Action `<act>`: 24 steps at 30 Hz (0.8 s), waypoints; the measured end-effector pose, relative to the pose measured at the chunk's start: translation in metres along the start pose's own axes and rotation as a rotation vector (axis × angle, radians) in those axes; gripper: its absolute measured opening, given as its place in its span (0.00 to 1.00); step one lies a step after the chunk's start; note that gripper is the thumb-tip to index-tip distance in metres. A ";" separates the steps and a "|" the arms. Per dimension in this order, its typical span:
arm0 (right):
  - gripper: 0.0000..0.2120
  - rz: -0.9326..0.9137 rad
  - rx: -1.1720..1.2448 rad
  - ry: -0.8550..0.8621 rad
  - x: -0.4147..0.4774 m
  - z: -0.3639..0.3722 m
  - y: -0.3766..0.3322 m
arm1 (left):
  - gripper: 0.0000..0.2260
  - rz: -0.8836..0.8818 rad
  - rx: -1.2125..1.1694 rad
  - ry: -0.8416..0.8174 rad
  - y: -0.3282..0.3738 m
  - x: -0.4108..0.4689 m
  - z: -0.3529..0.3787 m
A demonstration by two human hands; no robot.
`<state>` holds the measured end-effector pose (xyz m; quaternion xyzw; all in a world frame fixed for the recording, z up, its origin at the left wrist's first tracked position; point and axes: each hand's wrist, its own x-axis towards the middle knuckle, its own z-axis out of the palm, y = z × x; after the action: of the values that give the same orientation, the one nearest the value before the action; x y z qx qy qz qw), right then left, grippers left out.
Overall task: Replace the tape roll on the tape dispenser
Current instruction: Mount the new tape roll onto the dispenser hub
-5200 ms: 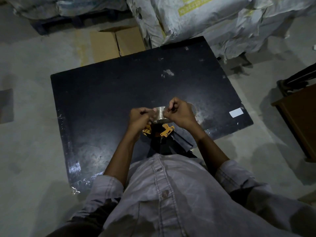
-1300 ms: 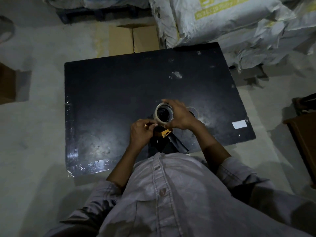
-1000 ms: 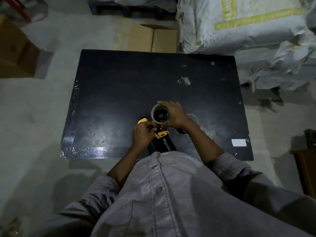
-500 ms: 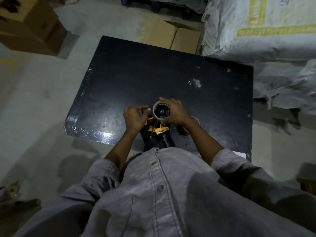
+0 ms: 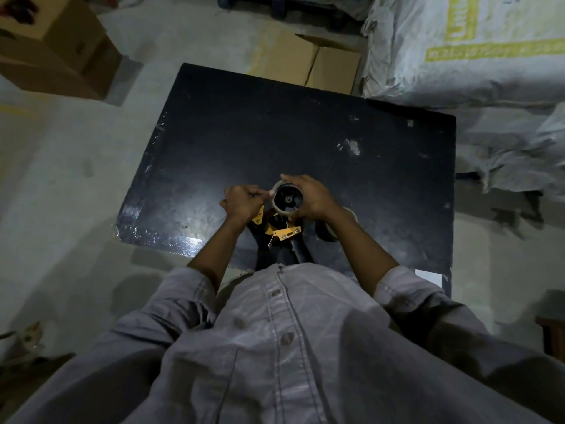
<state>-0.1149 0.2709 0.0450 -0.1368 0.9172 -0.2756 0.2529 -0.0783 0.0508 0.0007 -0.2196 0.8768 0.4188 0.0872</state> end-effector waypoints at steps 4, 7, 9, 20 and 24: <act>0.60 0.019 -0.008 -0.016 0.002 -0.004 -0.004 | 0.12 -0.064 0.051 -0.011 0.010 0.003 -0.001; 0.58 0.024 -0.007 -0.014 0.000 -0.008 -0.007 | 0.10 -0.091 0.058 -0.056 0.008 0.012 0.002; 0.57 0.038 -0.005 -0.014 0.001 -0.010 -0.010 | 0.06 -0.054 -0.019 -0.143 0.013 0.015 0.002; 0.59 0.054 0.083 -0.063 0.014 -0.011 0.004 | 0.11 -0.065 -0.120 -0.561 0.048 0.020 -0.022; 0.60 0.048 0.112 -0.077 0.017 -0.014 0.005 | 0.14 -0.031 -0.069 -0.580 0.023 0.047 -0.008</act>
<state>-0.1377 0.2749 0.0455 -0.1110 0.8931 -0.3148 0.3016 -0.1305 0.0422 0.0061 -0.1068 0.7970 0.4924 0.3330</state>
